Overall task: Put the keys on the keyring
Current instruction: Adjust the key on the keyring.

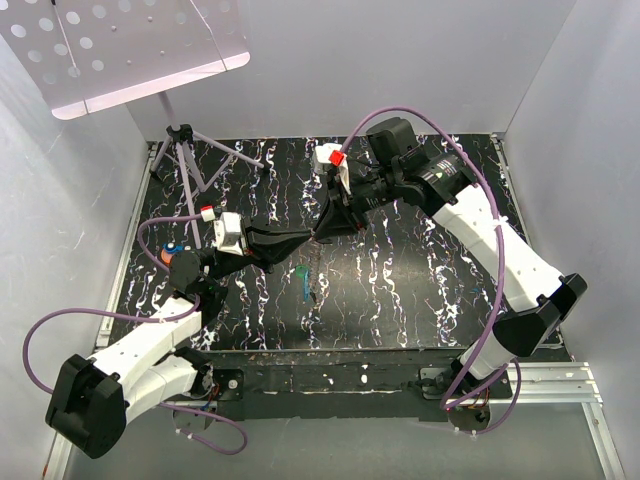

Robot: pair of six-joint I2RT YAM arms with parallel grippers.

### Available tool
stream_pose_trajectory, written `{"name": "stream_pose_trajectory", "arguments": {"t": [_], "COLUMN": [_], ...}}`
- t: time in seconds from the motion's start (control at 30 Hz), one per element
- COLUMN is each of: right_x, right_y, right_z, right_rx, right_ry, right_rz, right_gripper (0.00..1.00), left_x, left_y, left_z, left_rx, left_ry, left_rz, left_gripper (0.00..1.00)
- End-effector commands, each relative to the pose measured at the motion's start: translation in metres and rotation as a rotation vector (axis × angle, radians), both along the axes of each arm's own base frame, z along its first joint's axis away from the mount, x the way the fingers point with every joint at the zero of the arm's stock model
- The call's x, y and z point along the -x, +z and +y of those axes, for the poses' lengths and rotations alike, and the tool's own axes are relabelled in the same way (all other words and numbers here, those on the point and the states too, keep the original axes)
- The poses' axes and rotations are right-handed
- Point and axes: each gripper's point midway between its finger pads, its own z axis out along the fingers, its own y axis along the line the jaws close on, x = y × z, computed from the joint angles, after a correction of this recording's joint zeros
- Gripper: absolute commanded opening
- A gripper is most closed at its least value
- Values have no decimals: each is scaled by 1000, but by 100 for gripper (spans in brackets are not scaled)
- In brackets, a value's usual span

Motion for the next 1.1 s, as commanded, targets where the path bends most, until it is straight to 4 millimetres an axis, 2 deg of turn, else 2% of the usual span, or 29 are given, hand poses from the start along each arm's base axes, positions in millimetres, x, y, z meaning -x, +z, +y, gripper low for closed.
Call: {"name": "stream_pose_trajectory", "arguments": {"t": [0.0,0.1,0.27,0.43,0.57,0.7,0.77,1.07], "right_x": [-1,0,3,8,0,-8,-9,-15], "right_y": [4,6,6,14,13,8,5,-19], "right_z": [6,6,7,6,6,3,1,-14], "right_rx": [-19,-22,-23,-39,-23,2,13,102], "right_ry": [6,9,22,46,6,-34,-39,-58], "right_rz": [-7,-9,-8,-21,-46,-79,-89,-172], "right_gripper": [25,13,1,1,1,1,1,1], "left_x": [6,7,6,5,6,7,6,-13], "left_y": [20,19,18,16,13,9,7,6], "left_z": [7,7,7,5,3,2,4,21], "left_rx": [56,56,57,55,48,32,28,-42], "left_ry": [16,14,15,6,-19,-30,-25,68], "left_rz": [-63,-64,-59,-49,-25,7,32,210], "left_gripper": [0,0,0,0,0,13,23,59]}}
